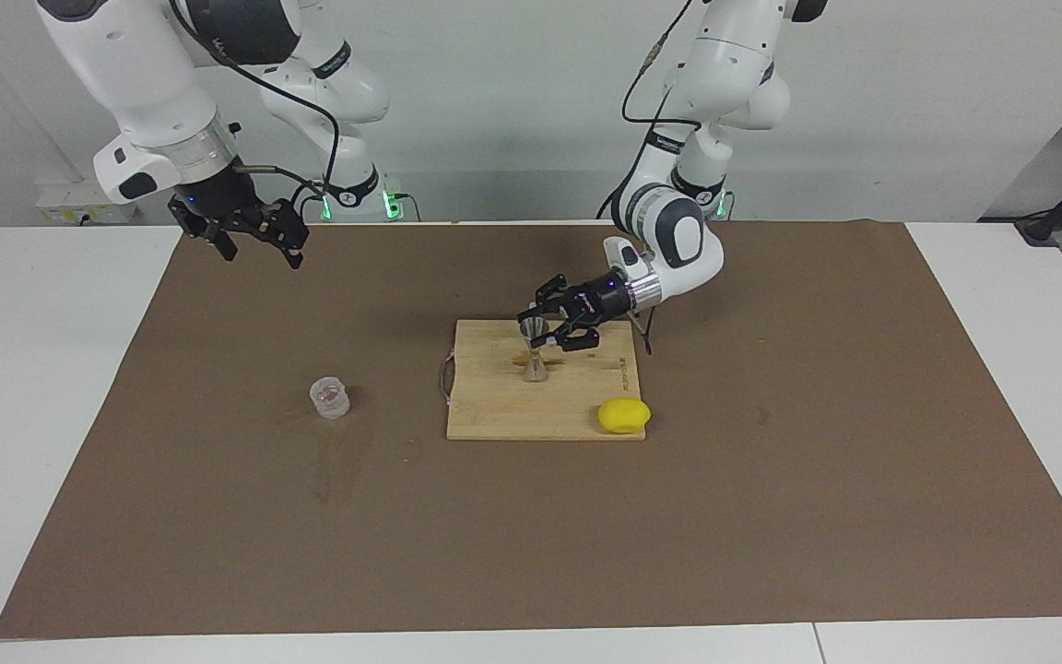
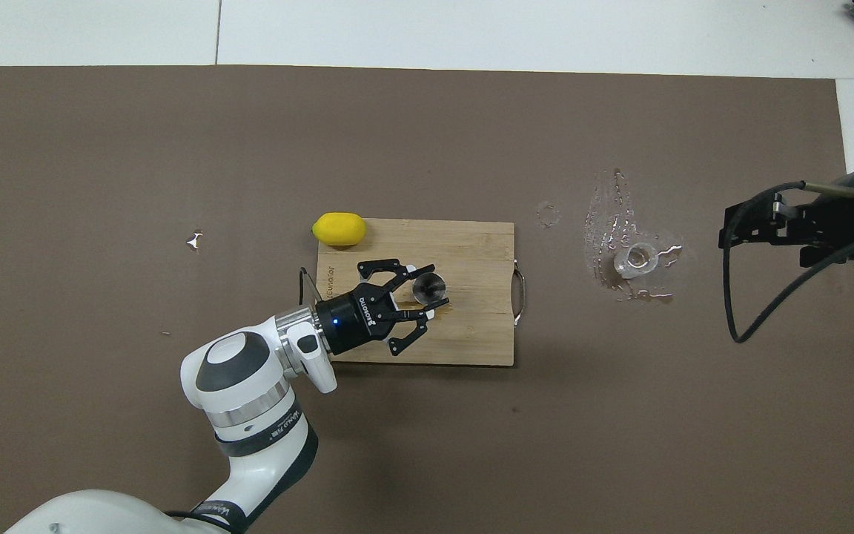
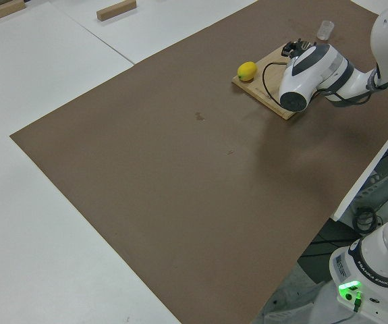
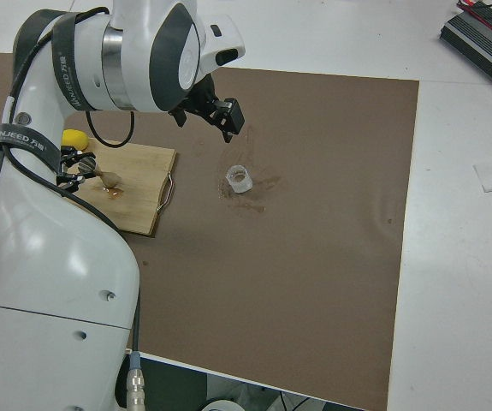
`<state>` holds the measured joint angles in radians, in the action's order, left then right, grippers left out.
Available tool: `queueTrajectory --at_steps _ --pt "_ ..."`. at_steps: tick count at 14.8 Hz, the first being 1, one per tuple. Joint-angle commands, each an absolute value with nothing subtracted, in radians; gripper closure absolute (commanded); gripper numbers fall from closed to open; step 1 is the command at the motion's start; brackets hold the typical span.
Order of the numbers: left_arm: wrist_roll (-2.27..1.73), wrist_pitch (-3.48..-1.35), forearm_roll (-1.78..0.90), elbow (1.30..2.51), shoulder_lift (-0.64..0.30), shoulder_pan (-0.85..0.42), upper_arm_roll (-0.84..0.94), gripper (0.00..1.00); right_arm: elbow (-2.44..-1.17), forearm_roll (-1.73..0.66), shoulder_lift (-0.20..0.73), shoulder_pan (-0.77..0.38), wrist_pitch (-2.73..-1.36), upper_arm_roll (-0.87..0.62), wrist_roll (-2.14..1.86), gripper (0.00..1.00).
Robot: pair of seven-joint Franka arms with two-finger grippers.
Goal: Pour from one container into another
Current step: 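Lift the metal cup and carry it over the wooden cutting board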
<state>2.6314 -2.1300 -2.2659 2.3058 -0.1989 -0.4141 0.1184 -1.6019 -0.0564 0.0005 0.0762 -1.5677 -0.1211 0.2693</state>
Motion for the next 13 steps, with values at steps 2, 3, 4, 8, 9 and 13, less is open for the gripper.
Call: queueTrajectory --at_steps 2,3,4,8,9,13 --pt "2.663 -2.163 -2.293 2.295 -0.204 -0.433 0.107 0.46 -1.608 -0.084 -0.005 0.095 -1.555 -0.129 0.244 0.00" --pt "2.663 -2.167 -2.293 2.295 -0.206 -0.433 0.107 0.45 -1.608 -0.084 -0.005 0.095 -1.555 -0.129 0.244 0.00" --pt "2.663 -2.168 -2.293 2.295 -0.215 -0.433 0.107 0.45 -1.608 -0.084 -0.005 0.095 -1.555 -0.129 0.244 0.00" --pt "2.666 -2.168 -2.295 2.296 -0.219 -0.433 0.107 0.42 -1.608 -0.084 -0.005 0.095 -1.555 -0.129 0.244 0.00" --pt "2.666 -2.168 -2.295 2.296 -0.219 -0.433 0.107 0.26 -1.608 -0.084 -0.005 0.095 -1.555 -0.129 0.244 0.00" --pt "2.658 -2.171 -2.292 2.287 -0.219 -0.413 0.104 0.00 -1.608 -0.084 -0.005 0.095 -1.555 -0.129 0.244 0.00"
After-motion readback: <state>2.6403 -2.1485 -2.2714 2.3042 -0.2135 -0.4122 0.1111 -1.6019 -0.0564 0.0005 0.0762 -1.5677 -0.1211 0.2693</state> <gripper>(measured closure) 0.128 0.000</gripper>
